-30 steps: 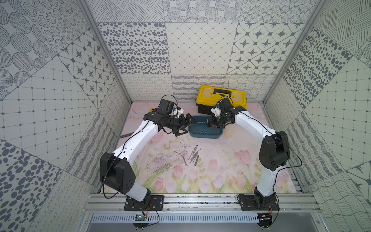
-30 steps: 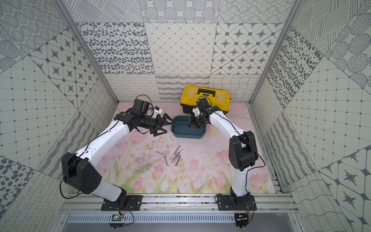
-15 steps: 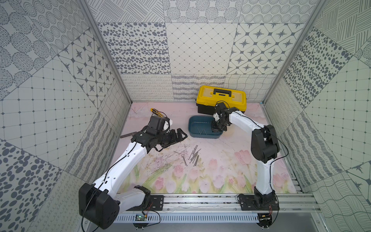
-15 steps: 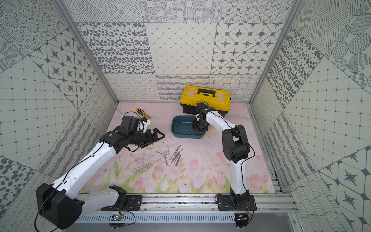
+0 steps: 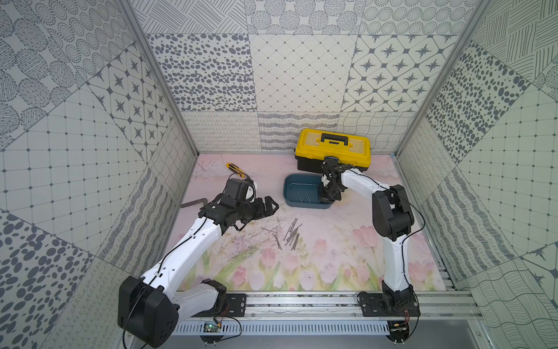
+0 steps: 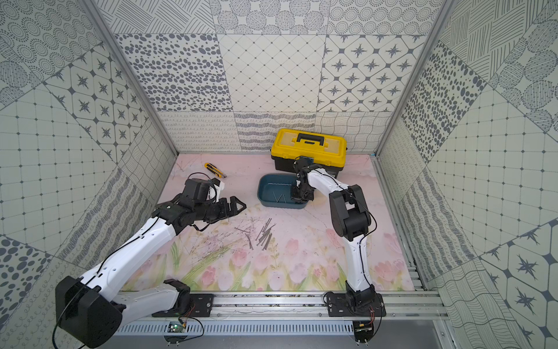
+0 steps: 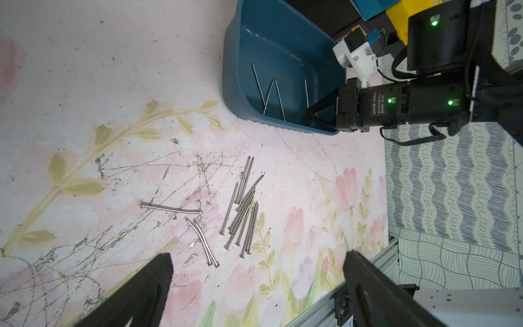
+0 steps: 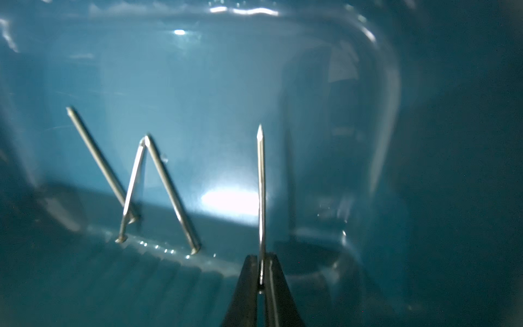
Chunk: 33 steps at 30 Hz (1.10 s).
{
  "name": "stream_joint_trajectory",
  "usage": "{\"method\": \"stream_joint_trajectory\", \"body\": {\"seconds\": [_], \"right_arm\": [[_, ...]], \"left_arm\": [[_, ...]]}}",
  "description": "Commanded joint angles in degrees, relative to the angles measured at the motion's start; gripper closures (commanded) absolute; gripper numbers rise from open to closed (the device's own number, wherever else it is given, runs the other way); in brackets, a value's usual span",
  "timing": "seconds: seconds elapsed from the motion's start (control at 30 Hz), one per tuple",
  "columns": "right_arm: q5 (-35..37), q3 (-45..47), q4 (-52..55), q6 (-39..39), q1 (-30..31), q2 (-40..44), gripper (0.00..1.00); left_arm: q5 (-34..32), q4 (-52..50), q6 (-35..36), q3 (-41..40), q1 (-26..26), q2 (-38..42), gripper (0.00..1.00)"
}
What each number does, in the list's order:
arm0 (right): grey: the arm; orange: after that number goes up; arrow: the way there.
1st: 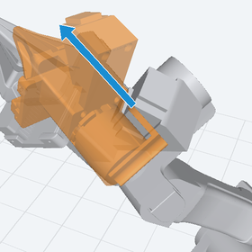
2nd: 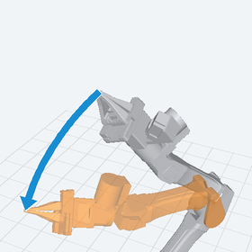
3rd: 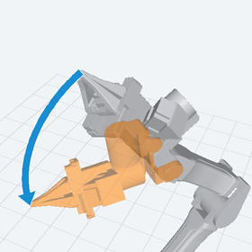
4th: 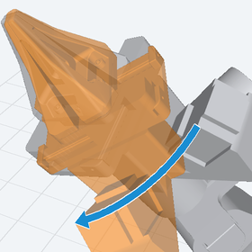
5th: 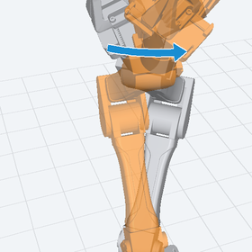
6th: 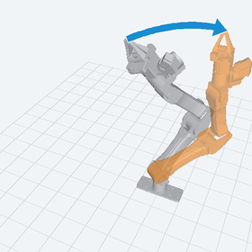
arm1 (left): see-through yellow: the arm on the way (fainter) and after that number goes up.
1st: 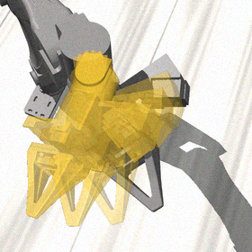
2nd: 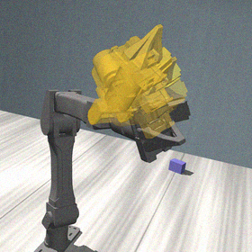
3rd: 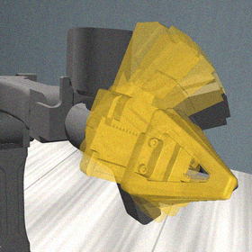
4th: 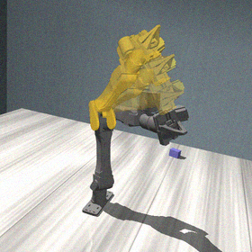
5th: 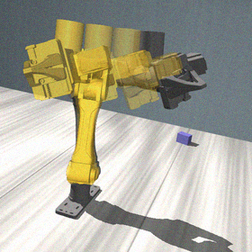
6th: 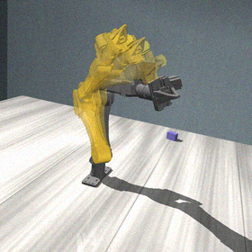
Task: Put the nails on the desktop into the storage box
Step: Place the nail in the storage box.
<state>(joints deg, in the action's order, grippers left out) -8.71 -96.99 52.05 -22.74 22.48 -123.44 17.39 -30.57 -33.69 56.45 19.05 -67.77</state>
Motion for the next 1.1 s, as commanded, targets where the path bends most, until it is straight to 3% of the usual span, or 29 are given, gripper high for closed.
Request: {"method": "stream_joint_trajectory", "body": {"seconds": [0.0,0.13,0.3,0.47,0.9,1.07], "right_arm": [[0.9,-1.18,-0.03,0.88,0.05,-1.22,1.0],[0.68,-0.89,-0.11,0.82,0.11,-1.33,1.0],[1.37,-0.51,0.02,0.77,0.11,0.02,0.8],[1.81,-1.33,0.61,0.46,0.1,1.37,0.67],[-0.94,-9.04,2.45,-1.02,0.4,12.81,0.64],[-2.88,-7.33,2.54,-2.33,0.85,19.38,0.64]], "left_arm": [[-1.45,1.82,1.87,-0.04,-0.15,-0.08,0.0],[-3.09,0.74,2.58,0.41,-0.15,-0.16,0.0],[-5.12,-0.49,2.24,1.36,-0.15,-0.35,0.0],[-5.17,-1.5,1.79,2.79,-0.15,-2.15,0.01],[1.9,-7.36,5.74,9.78,-0.57,-10.94,0.01],[2.89,-9.73,7.04,9.96,-0.6,-13.27,0.01]]}}
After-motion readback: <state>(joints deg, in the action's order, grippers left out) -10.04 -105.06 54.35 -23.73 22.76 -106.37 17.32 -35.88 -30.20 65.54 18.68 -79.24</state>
